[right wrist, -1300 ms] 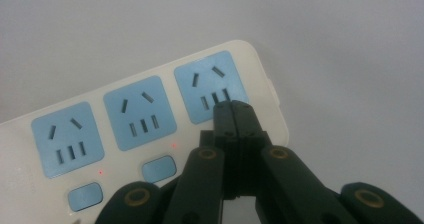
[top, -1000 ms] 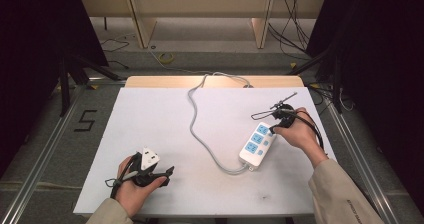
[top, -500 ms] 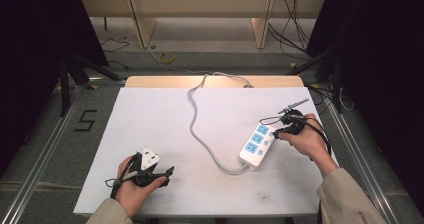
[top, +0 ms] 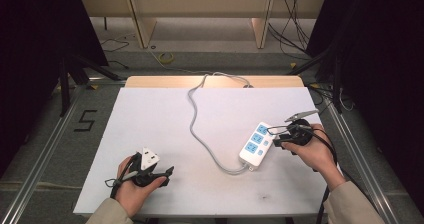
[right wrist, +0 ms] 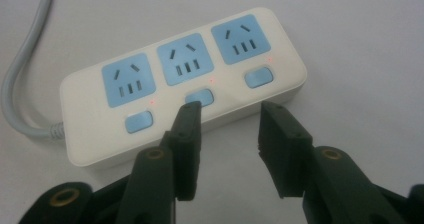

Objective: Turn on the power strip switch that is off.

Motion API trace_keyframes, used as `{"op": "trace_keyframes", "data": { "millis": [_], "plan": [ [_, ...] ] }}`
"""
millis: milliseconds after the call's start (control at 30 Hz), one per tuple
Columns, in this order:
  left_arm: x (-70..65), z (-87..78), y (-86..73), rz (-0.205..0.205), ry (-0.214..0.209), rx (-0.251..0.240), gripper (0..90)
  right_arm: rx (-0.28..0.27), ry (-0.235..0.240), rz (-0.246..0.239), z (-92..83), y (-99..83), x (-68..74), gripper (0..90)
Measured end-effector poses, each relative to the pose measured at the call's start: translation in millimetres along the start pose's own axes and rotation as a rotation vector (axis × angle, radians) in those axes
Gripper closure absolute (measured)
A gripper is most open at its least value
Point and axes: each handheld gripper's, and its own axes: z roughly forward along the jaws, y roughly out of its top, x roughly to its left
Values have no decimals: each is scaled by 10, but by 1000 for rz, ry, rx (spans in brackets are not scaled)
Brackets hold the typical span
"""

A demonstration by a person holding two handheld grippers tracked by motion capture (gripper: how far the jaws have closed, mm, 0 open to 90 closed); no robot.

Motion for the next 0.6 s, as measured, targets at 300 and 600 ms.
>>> {"op": "trace_keyframes", "data": {
  "millis": [300, 600],
  "plan": [
    [-1, 4, -2, -1, 1, 2, 265, -53, -15, -16, -72, -243, 77, 507],
    [0, 10, -5, -3, 0, 3, 264, -105, 11, -4, -108, -583, 182, 499]
  ]
}}
